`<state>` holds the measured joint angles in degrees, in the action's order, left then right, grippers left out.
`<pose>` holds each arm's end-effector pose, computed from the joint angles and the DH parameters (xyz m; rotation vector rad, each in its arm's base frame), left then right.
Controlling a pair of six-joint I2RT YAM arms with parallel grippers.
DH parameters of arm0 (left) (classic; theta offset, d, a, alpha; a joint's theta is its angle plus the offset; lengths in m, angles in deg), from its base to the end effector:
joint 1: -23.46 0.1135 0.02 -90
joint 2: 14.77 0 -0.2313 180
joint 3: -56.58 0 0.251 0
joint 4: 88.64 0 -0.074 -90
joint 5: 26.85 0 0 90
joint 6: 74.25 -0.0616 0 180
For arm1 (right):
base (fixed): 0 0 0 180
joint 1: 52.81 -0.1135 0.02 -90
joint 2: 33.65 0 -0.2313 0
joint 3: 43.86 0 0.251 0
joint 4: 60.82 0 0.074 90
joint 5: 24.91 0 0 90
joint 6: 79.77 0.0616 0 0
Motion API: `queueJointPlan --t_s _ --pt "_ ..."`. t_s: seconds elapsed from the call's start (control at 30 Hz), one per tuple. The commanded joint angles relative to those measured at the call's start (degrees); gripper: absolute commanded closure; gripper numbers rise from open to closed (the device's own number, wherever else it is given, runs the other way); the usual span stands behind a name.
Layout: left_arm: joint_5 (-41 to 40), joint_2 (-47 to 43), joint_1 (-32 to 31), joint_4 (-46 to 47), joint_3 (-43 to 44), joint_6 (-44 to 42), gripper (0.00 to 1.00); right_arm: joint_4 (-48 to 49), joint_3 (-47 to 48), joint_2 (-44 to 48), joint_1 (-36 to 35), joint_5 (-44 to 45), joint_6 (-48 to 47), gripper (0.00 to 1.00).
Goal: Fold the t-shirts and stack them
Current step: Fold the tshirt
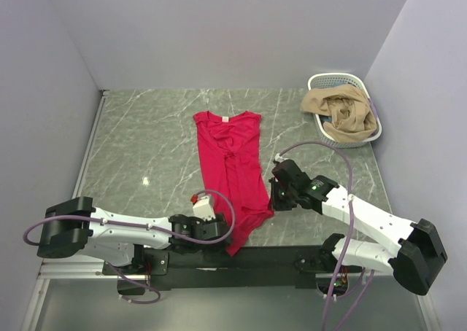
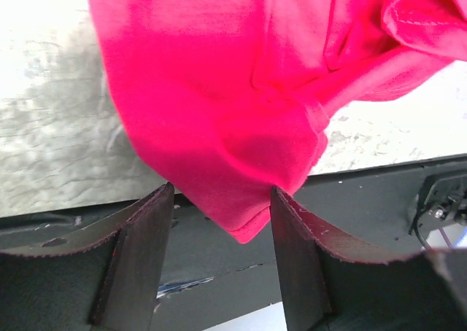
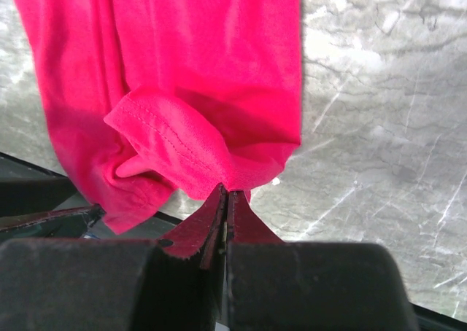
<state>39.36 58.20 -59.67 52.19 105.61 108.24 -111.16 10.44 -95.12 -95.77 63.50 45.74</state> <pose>0.0535 -0.2359 0.1165 -0.3489 2.6279 -0.6112 0.1682 0.1589 0.1710 -0.1844 2.6653 0.5211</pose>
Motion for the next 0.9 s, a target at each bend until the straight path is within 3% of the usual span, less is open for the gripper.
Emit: queueJointPlan --t_s 0.0,0.33,0.5,0.7,0.73,0.8,0.87 --pt "1.55 -0.72 -0.45 5.65 -2.68 -0.73 0.39 0.65 -1.35 1.62 0.07 0.35 0.70 1.00" --pt "3.75 1.82 -2.03 8.73 -3.30 -0.11 0.41 0.39 -1.97 2.23 0.07 0.62 0.88 1.00" --pt "3.75 2.79 -2.12 9.08 -2.68 -0.82 0.47 0.39 -2.15 2.32 -0.11 0.44 0.97 1.00" --pt "2.53 1.92 -2.12 8.12 -2.86 -0.12 0.81 0.39 -2.94 3.11 -0.11 -0.35 1.32 1.00" --pt "2.26 1.65 -2.12 7.51 -2.86 -0.11 0.91 0.65 -3.11 3.37 -0.11 -0.70 1.32 1.00" --pt "1.65 0.60 -2.12 6.45 -2.77 0.41 0.99 0.74 -3.64 3.64 -0.63 -1.49 1.58 1.00" --pt "0.33 -0.72 -2.12 4.43 -2.86 0.94 0.99 0.21 -3.90 3.99 -1.24 -2.19 2.02 1.00"
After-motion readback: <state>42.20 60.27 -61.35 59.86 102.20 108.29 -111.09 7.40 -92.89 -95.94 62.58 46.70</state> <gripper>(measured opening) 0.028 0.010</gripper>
